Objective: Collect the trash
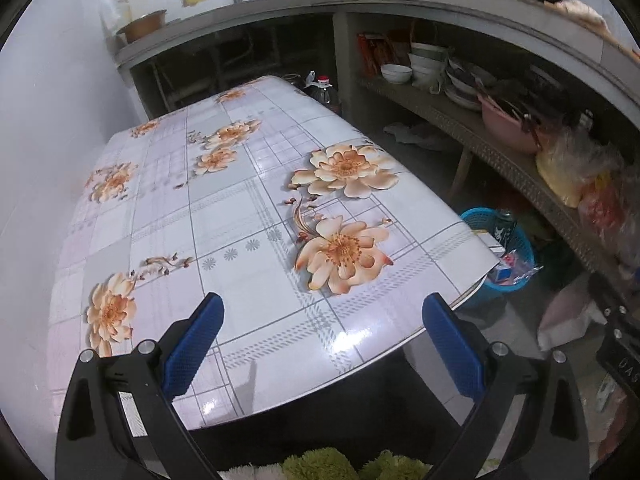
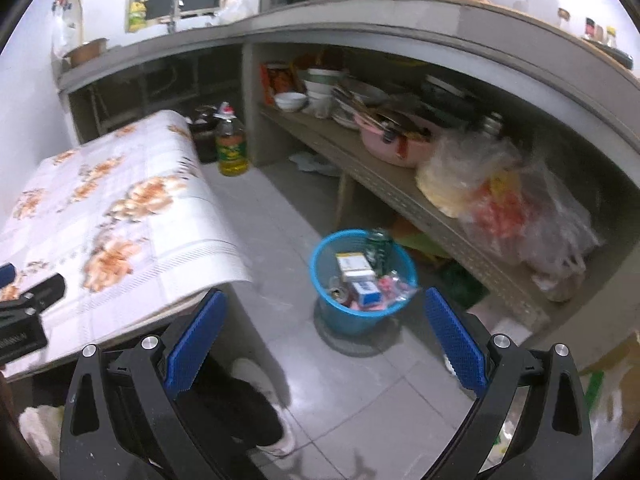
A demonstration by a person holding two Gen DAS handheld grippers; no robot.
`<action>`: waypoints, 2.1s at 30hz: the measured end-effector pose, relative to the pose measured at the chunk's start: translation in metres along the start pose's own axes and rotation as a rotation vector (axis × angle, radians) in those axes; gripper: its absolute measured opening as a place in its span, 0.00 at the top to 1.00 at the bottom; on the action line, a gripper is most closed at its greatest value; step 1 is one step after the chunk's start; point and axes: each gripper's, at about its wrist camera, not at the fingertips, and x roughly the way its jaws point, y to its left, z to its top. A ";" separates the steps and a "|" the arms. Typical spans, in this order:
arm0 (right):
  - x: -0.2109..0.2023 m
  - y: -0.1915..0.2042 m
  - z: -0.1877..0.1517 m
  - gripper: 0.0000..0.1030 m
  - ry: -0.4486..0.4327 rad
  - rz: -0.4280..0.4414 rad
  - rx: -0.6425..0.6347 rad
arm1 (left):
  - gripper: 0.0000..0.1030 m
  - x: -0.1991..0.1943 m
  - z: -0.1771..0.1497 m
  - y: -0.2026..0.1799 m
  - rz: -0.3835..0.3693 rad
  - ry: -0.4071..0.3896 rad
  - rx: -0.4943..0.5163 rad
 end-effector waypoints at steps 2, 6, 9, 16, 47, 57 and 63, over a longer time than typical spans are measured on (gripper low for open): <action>0.004 -0.007 -0.003 0.08 0.018 -0.016 0.009 | 0.05 -0.001 0.001 -0.002 0.009 -0.005 0.006; 0.008 -0.018 -0.005 0.08 0.037 -0.028 0.028 | 0.05 -0.002 0.002 -0.002 0.040 -0.006 0.005; 0.009 -0.020 -0.004 0.08 0.041 -0.027 0.028 | 0.05 -0.004 0.000 0.002 0.067 -0.004 -0.011; 0.008 -0.016 -0.002 0.08 0.024 -0.006 0.003 | 0.05 -0.010 0.001 0.017 0.102 -0.009 -0.068; 0.000 -0.019 0.003 0.08 0.003 -0.011 -0.014 | 0.05 -0.015 0.002 0.014 0.079 -0.017 -0.064; 0.000 -0.019 0.002 0.08 0.001 -0.012 -0.016 | 0.05 -0.016 0.003 0.015 0.069 -0.014 -0.070; -0.001 -0.018 0.003 0.08 0.004 -0.013 -0.018 | 0.05 -0.014 0.002 0.018 0.068 -0.011 -0.074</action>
